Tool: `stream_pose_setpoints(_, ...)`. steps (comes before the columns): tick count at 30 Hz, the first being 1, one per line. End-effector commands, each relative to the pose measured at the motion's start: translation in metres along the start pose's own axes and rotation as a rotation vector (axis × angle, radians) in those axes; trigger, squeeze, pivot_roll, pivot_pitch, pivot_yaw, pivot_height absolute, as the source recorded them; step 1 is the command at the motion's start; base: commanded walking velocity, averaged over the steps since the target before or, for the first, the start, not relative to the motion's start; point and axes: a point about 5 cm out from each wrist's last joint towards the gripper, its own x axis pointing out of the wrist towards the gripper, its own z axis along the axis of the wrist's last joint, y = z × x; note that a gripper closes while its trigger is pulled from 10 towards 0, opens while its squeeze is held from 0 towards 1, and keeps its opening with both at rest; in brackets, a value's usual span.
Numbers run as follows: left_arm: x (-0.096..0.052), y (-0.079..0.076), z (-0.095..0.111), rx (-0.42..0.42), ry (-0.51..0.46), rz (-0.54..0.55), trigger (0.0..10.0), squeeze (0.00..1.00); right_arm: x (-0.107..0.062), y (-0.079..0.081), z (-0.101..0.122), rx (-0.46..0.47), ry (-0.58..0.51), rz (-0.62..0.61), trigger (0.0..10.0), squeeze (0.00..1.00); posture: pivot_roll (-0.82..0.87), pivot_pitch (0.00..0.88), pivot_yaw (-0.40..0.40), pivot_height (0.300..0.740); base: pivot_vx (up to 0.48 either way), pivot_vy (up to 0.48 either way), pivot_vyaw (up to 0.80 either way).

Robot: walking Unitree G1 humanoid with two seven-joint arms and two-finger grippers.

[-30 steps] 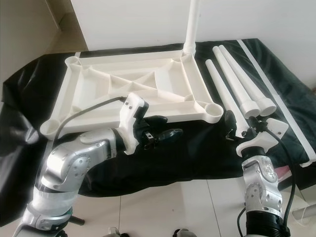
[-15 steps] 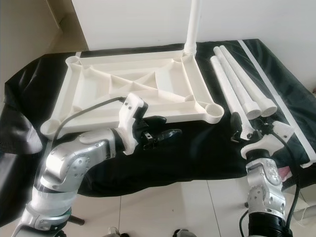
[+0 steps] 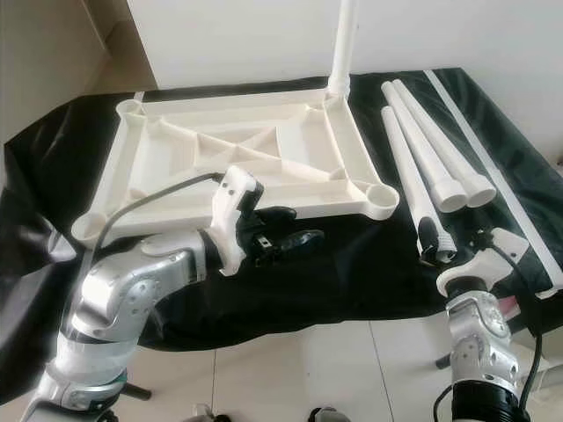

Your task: Building children table

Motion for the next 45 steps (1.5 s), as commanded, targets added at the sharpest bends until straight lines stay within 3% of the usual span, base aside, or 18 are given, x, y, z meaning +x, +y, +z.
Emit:
stream_pose_setpoints(1, 0.001, -0.004, 0.002, 0.004, -0.001, -0.018, 10.0, 0.00, -0.001, 0.007, 0.006, -0.017, -0.047, 0.041, 10.0, 0.00, -0.05, 0.121, 0.019, 0.740, 0.000, 0.000, 0.00)
stream_pose_setpoints(8, 0.001, -0.004, 0.002, -0.001, -0.003, -0.018, 10.0, 0.00, 0.002, 0.020, 0.029, -0.029, -0.152, 0.074, 10.0, 0.00, -0.06, 0.121, 0.017, 0.740, 0.000, 0.000, 0.00)
stream_pose_setpoints(13, 0.001, -0.005, 0.001, -0.002, -0.003, -0.020, 10.0, 0.00, 0.004, 0.025, 0.036, -0.014, -0.161, 0.090, 10.0, 0.00, -0.06, 0.121, 0.017, 0.740, 0.000, 0.000, 0.00)
stream_pose_setpoints(32, 0.001, -0.007, 0.001, -0.003, 0.000, -0.023, 10.0, 0.00, -0.003, 0.022, 0.000, 0.095, 0.007, 0.061, 10.0, 0.00, -0.05, 0.112, 0.014, 0.740, 0.000, 0.000, 0.00)
stream_pose_setpoints(39, 0.002, -0.008, 0.001, -0.002, 0.002, -0.029, 10.0, 0.00, -0.007, 0.009, -0.019, 0.117, 0.076, 0.009, 10.0, 0.00, -0.05, 0.103, 0.019, 0.740, 0.000, 0.000, 0.00)
stream_pose_setpoints(45, 0.002, -0.008, 0.001, -0.002, 0.003, -0.031, 10.0, 0.00, -0.009, 0.005, -0.022, 0.104, 0.086, 0.000, 10.0, 0.00, -0.05, 0.099, 0.022, 0.740, 0.000, 0.000, 0.00)
